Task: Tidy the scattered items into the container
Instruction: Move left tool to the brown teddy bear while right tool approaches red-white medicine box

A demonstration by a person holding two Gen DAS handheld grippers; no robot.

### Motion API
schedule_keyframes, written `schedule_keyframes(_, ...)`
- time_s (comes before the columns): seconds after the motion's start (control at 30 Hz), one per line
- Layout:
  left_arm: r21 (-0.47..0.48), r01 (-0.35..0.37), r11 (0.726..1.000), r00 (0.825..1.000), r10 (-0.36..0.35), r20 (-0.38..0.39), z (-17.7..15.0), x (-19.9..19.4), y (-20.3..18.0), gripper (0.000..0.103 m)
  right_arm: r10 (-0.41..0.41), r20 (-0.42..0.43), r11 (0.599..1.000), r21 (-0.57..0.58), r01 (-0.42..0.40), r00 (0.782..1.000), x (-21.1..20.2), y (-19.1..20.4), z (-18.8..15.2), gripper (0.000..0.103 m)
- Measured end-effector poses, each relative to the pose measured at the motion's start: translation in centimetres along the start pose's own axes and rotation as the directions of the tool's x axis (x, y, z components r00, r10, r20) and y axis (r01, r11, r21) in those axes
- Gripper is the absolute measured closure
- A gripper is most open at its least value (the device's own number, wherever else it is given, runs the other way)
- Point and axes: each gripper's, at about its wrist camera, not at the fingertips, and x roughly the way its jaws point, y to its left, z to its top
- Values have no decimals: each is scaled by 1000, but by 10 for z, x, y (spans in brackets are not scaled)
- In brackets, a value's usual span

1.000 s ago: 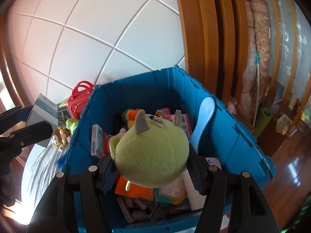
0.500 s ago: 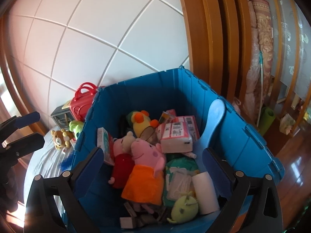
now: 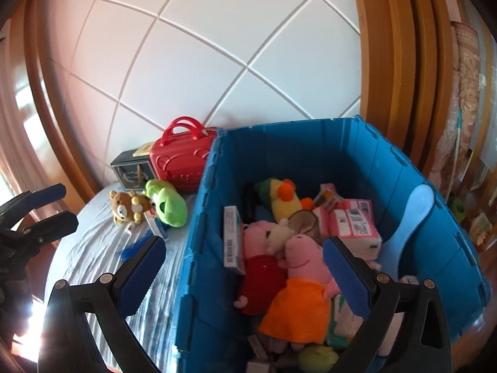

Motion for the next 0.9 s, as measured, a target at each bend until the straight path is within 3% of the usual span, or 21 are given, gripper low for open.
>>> schedule_keyframes(0.53, -118, -100, 988, 995, 99, -19, -43, -32, 144, 9, 62, -57, 992, -107, -68, 996, 59, 145, 7, 0)
schedule_keyframes(0.9, -129, -202, 971, 979, 195, -64, -68, -5, 238, 9, 41, -110, 985, -164, -59, 993, 139, 210, 9, 0)
